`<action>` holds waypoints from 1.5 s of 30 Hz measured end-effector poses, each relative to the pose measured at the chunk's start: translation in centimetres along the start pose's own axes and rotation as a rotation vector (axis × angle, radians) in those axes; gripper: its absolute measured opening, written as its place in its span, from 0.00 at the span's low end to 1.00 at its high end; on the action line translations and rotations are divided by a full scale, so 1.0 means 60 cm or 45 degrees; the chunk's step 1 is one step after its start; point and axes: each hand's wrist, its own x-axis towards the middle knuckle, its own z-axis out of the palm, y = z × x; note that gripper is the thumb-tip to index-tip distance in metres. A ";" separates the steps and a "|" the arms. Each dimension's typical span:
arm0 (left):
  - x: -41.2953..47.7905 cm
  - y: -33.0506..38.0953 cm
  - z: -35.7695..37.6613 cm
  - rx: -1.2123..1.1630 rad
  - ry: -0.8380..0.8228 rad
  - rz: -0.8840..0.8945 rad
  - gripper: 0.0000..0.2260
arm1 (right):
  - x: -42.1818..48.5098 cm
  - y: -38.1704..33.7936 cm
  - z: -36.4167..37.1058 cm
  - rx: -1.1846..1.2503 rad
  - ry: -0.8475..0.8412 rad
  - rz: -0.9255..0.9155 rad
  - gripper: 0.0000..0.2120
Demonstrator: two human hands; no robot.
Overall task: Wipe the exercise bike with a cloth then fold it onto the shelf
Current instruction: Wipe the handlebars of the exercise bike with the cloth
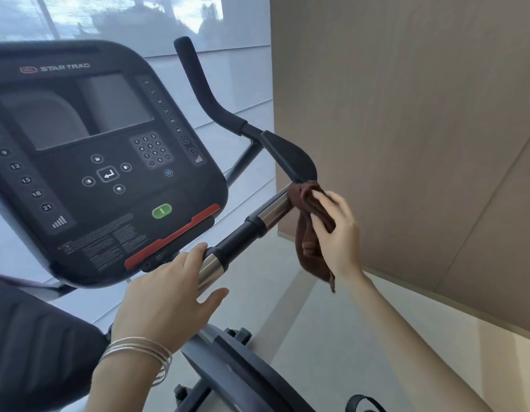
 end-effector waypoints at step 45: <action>0.000 -0.006 0.012 0.011 0.105 0.025 0.26 | -0.066 -0.005 0.068 0.270 0.006 0.153 0.15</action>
